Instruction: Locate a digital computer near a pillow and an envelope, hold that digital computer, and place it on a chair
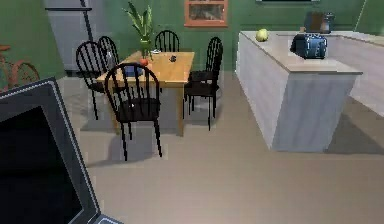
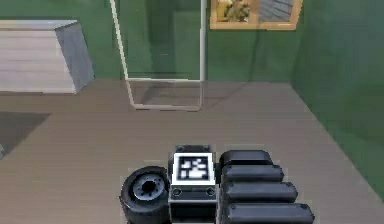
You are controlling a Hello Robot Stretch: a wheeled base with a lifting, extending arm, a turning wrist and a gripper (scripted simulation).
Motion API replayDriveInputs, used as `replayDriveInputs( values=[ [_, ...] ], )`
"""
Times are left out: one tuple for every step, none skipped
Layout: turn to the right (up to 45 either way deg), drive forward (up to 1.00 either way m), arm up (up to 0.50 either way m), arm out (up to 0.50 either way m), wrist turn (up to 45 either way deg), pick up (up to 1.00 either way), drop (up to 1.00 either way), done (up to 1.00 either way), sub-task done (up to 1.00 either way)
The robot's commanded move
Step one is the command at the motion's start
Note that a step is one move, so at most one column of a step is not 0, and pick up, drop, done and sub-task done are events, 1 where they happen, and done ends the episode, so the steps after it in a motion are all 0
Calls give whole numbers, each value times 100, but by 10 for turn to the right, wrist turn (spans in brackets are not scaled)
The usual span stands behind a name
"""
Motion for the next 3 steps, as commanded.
replayDriveInputs(
  values=[
    [-390, 0, 0, 0, 0, 0, 0, 0, 0],
    [0, 100, 0, 0, 0, 0, 0, 0, 0],
    [-60, 0, 0, 0, 0, 0, 0, 0, 0]
  ],
)
